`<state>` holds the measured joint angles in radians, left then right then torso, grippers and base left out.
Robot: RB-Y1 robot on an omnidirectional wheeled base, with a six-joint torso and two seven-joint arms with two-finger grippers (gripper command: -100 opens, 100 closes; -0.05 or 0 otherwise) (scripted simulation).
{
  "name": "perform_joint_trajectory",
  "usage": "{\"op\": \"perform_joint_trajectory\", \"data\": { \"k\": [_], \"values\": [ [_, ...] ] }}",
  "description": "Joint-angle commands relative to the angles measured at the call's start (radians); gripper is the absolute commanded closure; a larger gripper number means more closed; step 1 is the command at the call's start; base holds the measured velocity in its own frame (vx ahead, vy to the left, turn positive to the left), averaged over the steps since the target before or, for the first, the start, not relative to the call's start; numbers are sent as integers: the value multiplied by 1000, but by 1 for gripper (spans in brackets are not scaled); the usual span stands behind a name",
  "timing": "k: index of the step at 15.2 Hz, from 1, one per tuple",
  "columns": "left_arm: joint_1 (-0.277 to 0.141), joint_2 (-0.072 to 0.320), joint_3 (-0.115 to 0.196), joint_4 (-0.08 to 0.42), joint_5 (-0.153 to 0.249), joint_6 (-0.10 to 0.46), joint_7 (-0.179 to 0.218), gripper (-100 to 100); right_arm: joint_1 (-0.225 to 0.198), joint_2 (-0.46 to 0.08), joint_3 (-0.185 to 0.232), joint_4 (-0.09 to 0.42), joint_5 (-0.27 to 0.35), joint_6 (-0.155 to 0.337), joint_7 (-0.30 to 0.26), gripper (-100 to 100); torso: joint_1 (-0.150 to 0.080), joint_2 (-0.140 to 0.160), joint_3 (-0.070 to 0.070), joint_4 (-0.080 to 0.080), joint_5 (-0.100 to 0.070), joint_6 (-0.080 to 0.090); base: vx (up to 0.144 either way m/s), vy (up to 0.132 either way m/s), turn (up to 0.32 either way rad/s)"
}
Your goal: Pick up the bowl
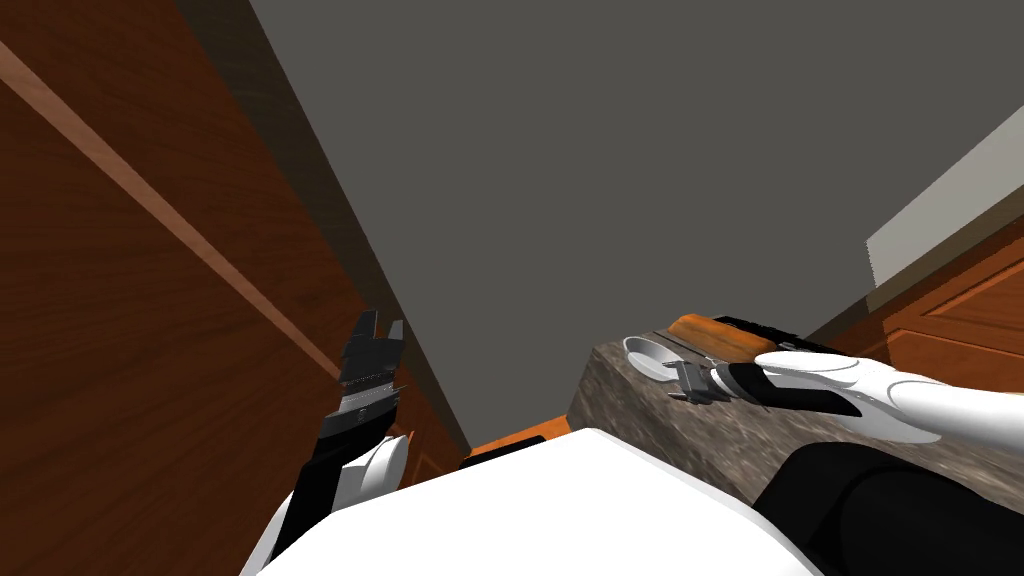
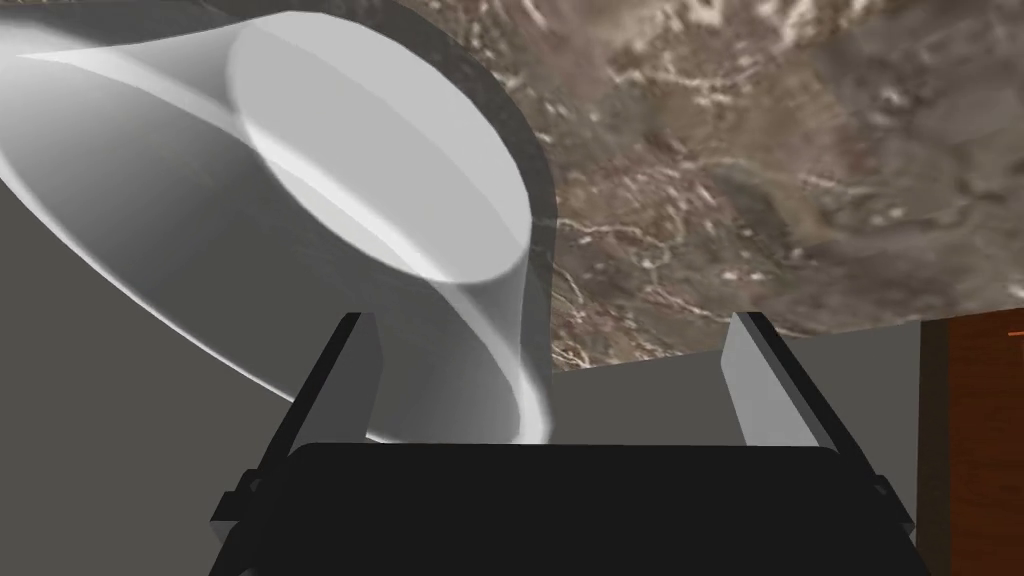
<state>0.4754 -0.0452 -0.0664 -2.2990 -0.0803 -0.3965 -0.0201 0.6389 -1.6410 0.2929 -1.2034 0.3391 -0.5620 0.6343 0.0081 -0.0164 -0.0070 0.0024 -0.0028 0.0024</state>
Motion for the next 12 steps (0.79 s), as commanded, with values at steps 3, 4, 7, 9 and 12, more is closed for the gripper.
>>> {"op": "perform_joint_trajectory", "data": {
  "k": [3, 4, 7, 9, 12],
  "values": [
    [2, 0, -1, 2, 0, 1, 0, 0, -60, 4, 92, 49, -71, -29, 67, -100, 2, -4, -2, 1, 0, 0, 37, 21, -11],
    [4, 1, -2, 3, 0, 2, 0, 0, -60, 4, 109, 49, -71, -29, 67, -100, 3, -7, -3, 1, -1, 0, 40, 21, -8],
    [9, 1, -4, 8, 0, 4, 1, 0, -104, 6, 179, 87, -132, -52, 122, -100, 7, -16, -7, 2, -2, 1, 54, 20, -12],
    [12, 2, -6, 10, -1, 5, 1, 0, -149, 8, 219, 126, -173, -74, 169, -100, 10, -21, -9, 2, -3, 2, 27, 21, -10],
    [15, 2, -7, 13, -1, 6, 2, 0, -193, 10, 282, 164, -229, -97, 218, -100, 12, -26, -12, 3, -3, 2, 18, 11, -8]
  ]
}}
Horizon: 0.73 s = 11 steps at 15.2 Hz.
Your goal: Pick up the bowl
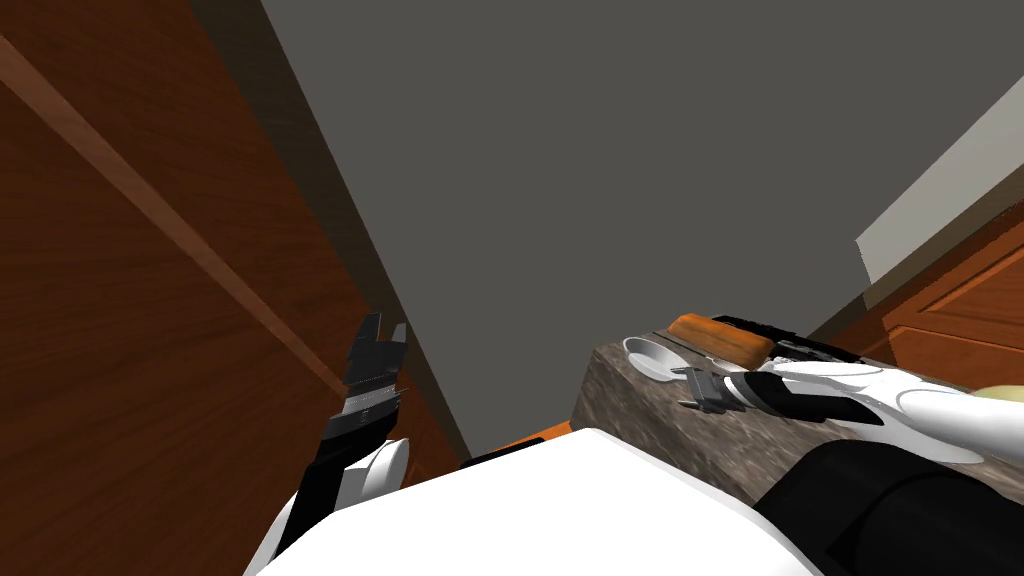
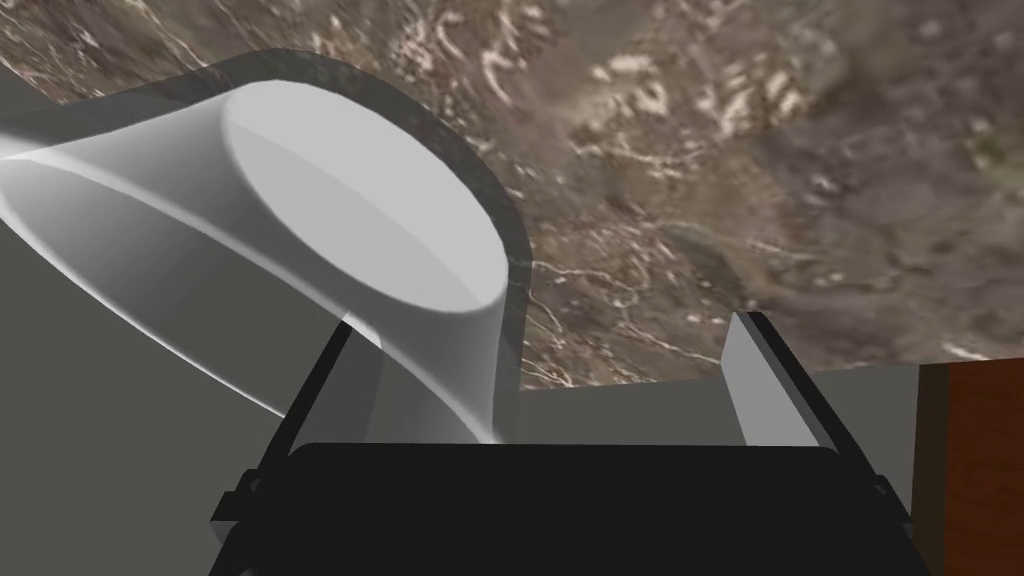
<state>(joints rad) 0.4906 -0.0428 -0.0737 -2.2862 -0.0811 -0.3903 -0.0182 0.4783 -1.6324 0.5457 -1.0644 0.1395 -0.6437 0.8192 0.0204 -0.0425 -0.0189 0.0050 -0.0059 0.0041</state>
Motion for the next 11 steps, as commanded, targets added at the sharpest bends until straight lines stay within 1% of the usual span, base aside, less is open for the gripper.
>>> {"op": "perform_joint_trajectory", "data": {
  "k": [1, 2, 3, 4, 5, 7, 8, 10, 11],
  "values": [
    [0, 0, 0, 0, 0, 0, 0, 0, -32, 1, 50, 25, -50, -15, 48, -100, 0, 0, 0, 0, 0, 0, 0, 0, 0],
    [0, 0, 0, 0, 0, 0, 0, 0, -32, 1, 73, 25, -53, -15, 48, -100, 0, 0, 0, 0, 0, 0, -3, 4, -12],
    [0, 0, 0, 0, 0, 0, 0, 0, -77, 3, 97, 63, -85, -38, 85, -100, 0, 0, 0, 0, 0, 0, -3, 4, -12],
    [0, 0, 0, 0, 0, 0, 0, 0, -77, 3, 120, 63, -104, -38, 103, -100, 0, 0, 0, 0, 0, 0, 0, 0, 0],
    [0, 0, 0, 0, 0, 0, 0, 0, -77, 3, 142, 63, -114, -38, 103, -100, 0, 0, 0, 0, 0, 0, 6, -7, 21],
    [0, 0, 0, 0, 0, 0, 0, 0, -77, 3, 146, 63, -114, -38, 103, -100, -1, 0, 0, -1, -1, 1, 2, -3, 8],
    [0, 0, -1, 0, 0, 0, 0, 0, -121, 5, 185, 102, -166, -61, 155, -100, -1, 0, 0, -1, -2, 2, 5, -6, 18],
    [0, 0, -1, 0, 0, 0, 0, 0, -121, 5, 219, 102, -174, -61, 158, -100, -1, 0, 0, -1, -2, 2, -4, 5, -15],
    [0, 0, -1, 0, 0, 0, 0, 0, -121, 5, 219, 102, -174, -61, 158, -100, 0, 1, 0, -1, -2, 3, 0, 0, 0]
  ]
}}
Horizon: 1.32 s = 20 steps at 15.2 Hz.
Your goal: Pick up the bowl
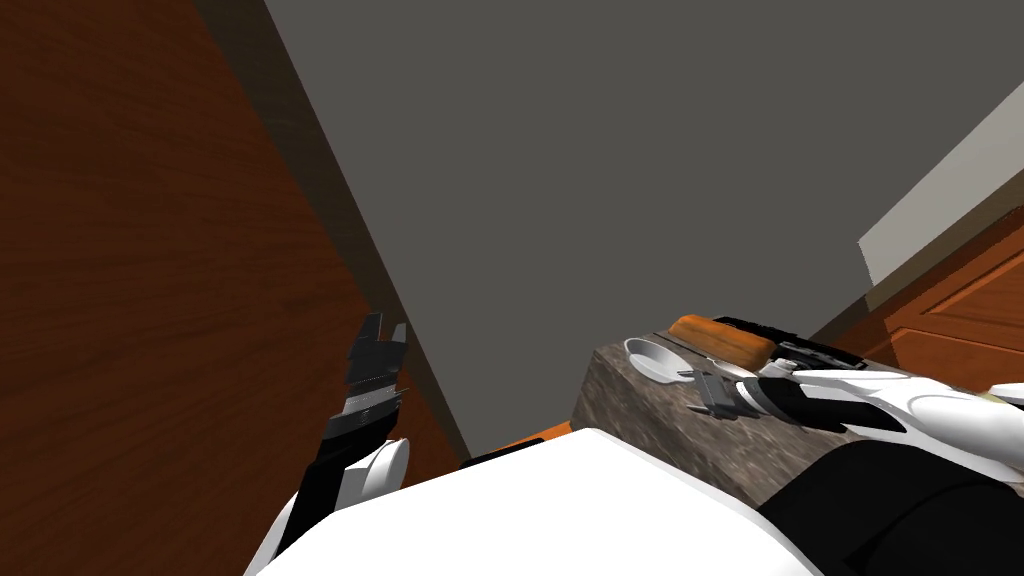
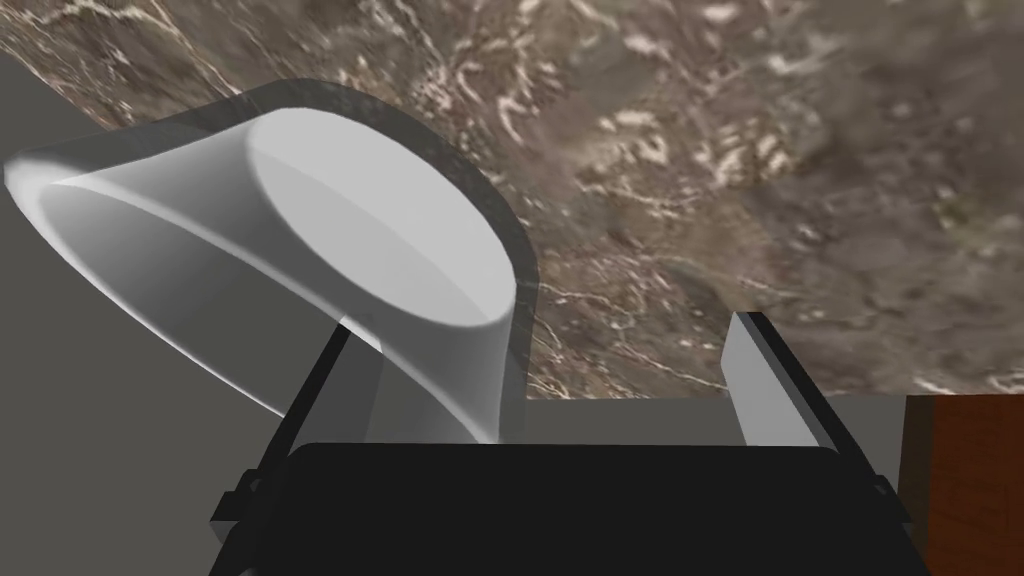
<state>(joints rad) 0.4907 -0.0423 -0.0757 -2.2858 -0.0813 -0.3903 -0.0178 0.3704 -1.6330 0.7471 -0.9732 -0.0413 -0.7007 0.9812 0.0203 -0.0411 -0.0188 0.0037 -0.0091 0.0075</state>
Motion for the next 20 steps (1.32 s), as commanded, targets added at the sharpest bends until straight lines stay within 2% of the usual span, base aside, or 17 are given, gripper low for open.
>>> {"op": "perform_joint_trajectory", "data": {
  "k": [1, 6, 7, 11, 12, 13, 17, 18, 20],
  "values": [
    [0, 0, 0, 0, 0, 0, 0, 0, -13, 6, 17, 11, 6, -4, -4, -100, 0, 0, 0, 0, 0, 0, 4, -6, 17],
    [0, 0, -1, 0, 0, 0, 0, 0, -13, 6, 17, 11, 6, -4, -4, -100, 0, 1, 0, 0, -1, 1, -2, 2, -7],
    [0, 0, -1, 0, 0, 0, 0, 0, -28, 29, 2, -5, 15, 31, -8, -100, 0, 1, 0, 0, -2, 2, -65, -39, 56],
    [0, 0, -1, 0, 0, 0, 0, 0, -49, 63, -18, -30, 28, 84, -14, -100, -8, 10, 6, 2, -4, 2, -153, -88, 90],
    [0, 0, -1, 0, 0, 0, 0, 0, -47, 55, -8, -17, 28, 63, -12, -100, -8, 12, 7, 2, -4, 2, -113, -38, 60],
    [0, 0, -1, 0, 0, 0, 0, 0, -50, 57, -11, -19, 29, 67, -14, 100, -7, 11, 6, 2, -4, 4, -35, -18, 25],
    [0, 0, -1, 0, 0, 0, 0, 0, -55, 49, -16, -16, 29, 69, -11, 100, -6, 6, 2, -2, -10, 9, -4, -10, 18],
    [0, 0, -1, 0, 0, 0, 0, 0, -32, 34, -1, -9, 17, 40, -9, 100, -6, 6, 2, -1, -10, 9, 69, 35, -110],
    [1, 0, -1, 0, 0, 0, 0, 0, -21, 17, 9, 3, 11, 14, -6, 100, -2, 2, 0, -3, -10, 13, 170, 78, -185]
  ]
}}
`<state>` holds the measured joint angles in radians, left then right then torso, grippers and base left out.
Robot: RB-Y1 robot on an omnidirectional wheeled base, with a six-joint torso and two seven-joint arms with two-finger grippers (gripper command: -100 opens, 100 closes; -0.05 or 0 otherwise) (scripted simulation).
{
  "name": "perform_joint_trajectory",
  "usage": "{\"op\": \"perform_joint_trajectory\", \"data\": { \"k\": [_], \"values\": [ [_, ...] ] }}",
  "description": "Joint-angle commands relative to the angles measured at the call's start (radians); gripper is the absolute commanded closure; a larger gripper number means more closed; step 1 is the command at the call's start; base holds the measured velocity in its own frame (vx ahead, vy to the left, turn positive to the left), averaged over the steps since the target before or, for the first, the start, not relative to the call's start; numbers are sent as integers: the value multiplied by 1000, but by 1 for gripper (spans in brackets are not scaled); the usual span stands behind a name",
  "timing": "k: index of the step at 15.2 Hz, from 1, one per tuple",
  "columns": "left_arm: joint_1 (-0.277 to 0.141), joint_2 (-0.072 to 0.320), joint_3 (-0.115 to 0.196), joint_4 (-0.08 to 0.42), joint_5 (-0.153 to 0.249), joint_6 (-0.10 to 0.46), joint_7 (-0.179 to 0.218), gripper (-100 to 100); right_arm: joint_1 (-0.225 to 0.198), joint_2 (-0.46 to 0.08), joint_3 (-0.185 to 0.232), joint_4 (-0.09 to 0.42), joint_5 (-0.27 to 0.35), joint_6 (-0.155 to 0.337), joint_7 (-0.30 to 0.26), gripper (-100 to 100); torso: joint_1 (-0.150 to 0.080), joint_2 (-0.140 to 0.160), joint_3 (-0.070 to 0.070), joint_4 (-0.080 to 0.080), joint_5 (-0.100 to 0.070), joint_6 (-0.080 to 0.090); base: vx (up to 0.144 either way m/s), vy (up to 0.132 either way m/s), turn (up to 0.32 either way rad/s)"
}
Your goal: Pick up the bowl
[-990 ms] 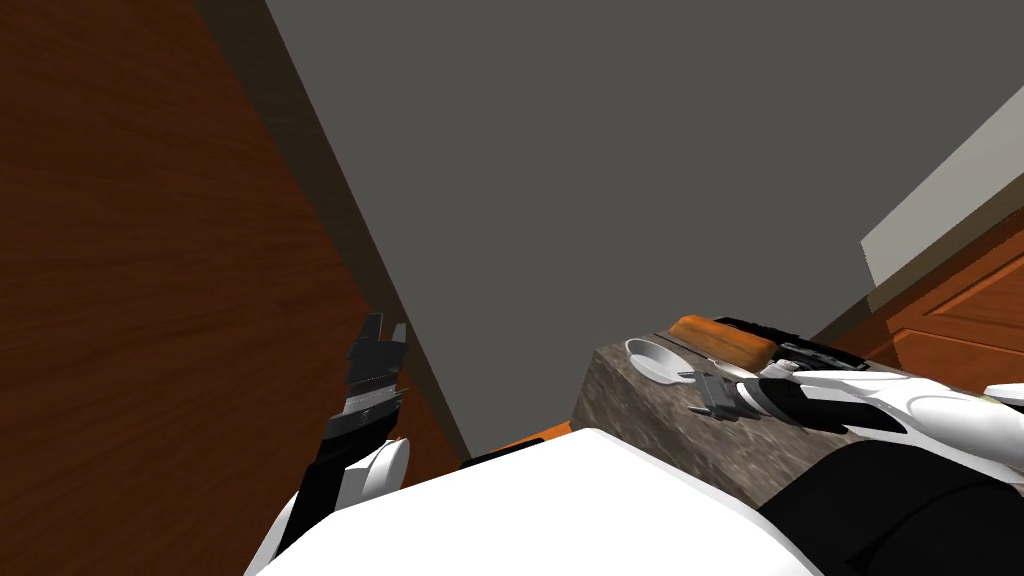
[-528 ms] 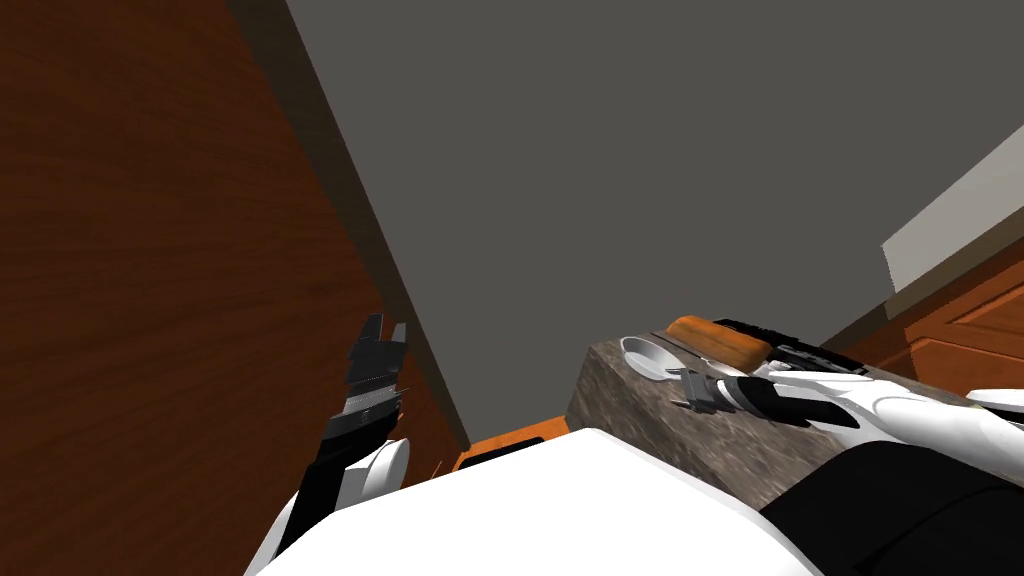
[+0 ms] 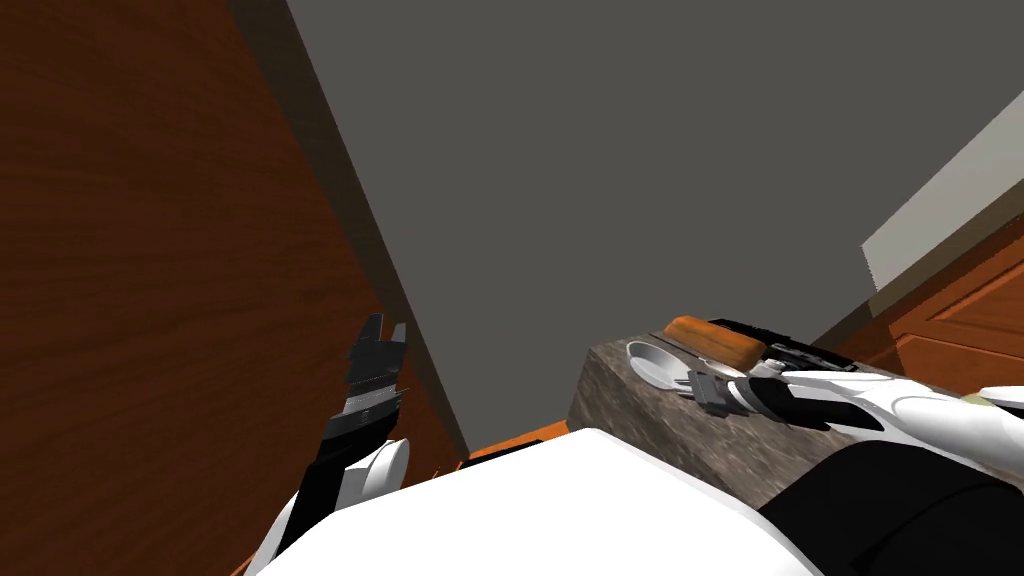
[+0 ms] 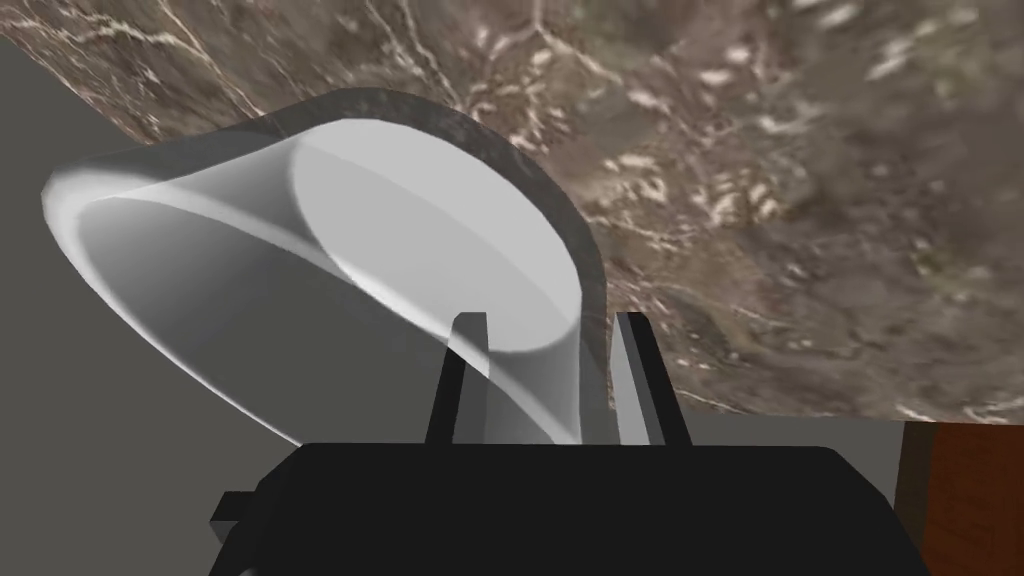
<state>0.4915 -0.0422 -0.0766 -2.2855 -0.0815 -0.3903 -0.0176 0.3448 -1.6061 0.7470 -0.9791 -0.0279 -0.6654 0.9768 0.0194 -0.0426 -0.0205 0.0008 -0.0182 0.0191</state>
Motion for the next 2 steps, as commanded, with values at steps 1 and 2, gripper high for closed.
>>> {"op": "perform_joint_trajectory", "data": {
  "k": [1, 2],
  "values": [
    [0, 0, 0, 0, 0, 0, 0, 0, 8, -16, 13, 13, -5, -30, -1, 100, 0, 0, 0, 0, 0, 0, 170, 100, -89],
    [0, 0, 0, 0, 0, 0, 0, 0, 1, -7, 9, 9, 1, -14, -2, 100, 2, -2, -1, 0, 0, -2, 89, 65, -36]
  ]
}}
